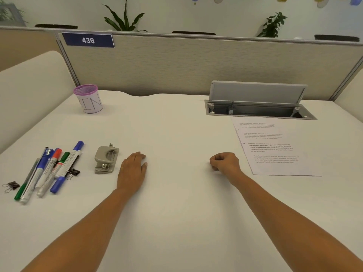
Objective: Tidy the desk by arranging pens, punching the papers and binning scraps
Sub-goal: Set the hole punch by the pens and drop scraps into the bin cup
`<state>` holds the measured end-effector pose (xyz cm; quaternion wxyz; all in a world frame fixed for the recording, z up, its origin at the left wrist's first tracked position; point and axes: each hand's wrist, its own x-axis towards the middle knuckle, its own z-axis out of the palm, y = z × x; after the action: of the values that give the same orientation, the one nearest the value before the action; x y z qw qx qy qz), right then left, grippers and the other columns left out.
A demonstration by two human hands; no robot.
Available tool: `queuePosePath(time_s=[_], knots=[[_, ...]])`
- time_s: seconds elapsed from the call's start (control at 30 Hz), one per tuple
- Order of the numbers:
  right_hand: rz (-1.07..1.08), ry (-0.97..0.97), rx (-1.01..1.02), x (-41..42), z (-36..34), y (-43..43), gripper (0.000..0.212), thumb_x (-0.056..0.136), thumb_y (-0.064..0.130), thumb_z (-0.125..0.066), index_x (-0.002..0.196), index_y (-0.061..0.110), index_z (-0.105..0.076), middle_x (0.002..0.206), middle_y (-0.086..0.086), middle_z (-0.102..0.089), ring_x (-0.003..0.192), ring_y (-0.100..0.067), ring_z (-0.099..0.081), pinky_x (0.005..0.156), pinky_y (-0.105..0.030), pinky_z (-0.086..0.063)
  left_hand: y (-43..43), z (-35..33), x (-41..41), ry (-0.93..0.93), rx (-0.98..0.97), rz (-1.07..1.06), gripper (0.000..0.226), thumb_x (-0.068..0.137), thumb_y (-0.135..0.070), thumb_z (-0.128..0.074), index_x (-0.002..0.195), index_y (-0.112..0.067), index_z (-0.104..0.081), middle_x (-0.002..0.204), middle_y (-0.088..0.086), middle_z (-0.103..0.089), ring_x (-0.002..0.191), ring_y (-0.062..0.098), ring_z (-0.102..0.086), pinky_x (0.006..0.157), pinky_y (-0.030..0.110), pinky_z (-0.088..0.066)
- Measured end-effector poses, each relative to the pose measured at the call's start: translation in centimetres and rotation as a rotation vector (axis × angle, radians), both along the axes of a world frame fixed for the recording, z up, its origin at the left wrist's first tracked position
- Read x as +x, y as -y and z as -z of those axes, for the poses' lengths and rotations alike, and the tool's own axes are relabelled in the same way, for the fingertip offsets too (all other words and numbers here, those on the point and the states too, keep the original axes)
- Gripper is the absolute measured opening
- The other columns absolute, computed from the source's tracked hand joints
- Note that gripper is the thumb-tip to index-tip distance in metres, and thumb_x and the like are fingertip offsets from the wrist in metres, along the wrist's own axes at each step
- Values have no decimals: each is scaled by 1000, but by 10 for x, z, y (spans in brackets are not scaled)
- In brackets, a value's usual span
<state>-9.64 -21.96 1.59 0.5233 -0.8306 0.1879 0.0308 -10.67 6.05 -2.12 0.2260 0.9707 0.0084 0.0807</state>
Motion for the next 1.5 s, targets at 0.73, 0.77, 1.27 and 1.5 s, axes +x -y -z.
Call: queuePosePath(time_s=[0.73,0.77,1.27,1.5], knots=[[-358,80,4,78,-48,-209,16,78,0,-60,67,11,-62,73,-4,-63,57,-6,-57,48,-14,-42,-150,-58,73,13,-123,-55,23,94,-11,-45,112,-2,-58,124,14,-55,116,27,-51,95,32,-37],[-365,89,-4,85,-51,-224,14,78,0,-60,69,10,-63,74,-6,-64,58,-7,-58,48,-14,-42,-164,-58,78,12,-125,-56,23,94,-11,-45,111,-2,-59,124,15,-55,116,28,-51,95,32,-37],[-375,249,-105,210,-113,-399,21,79,1,-61,62,12,-57,76,-9,-64,69,-16,-63,33,-6,-34,-304,-25,166,-33,-182,-99,28,95,-12,-45,119,-2,-54,131,14,-52,120,27,-48,99,32,-36],[-346,287,-220,268,-119,-435,24,77,-3,-63,58,10,-57,69,-7,-61,64,-15,-58,53,-15,-45,-323,1,177,34,-96,-88,34,95,-15,-47,126,-2,-50,136,15,-49,129,28,-42,110,36,-30]])
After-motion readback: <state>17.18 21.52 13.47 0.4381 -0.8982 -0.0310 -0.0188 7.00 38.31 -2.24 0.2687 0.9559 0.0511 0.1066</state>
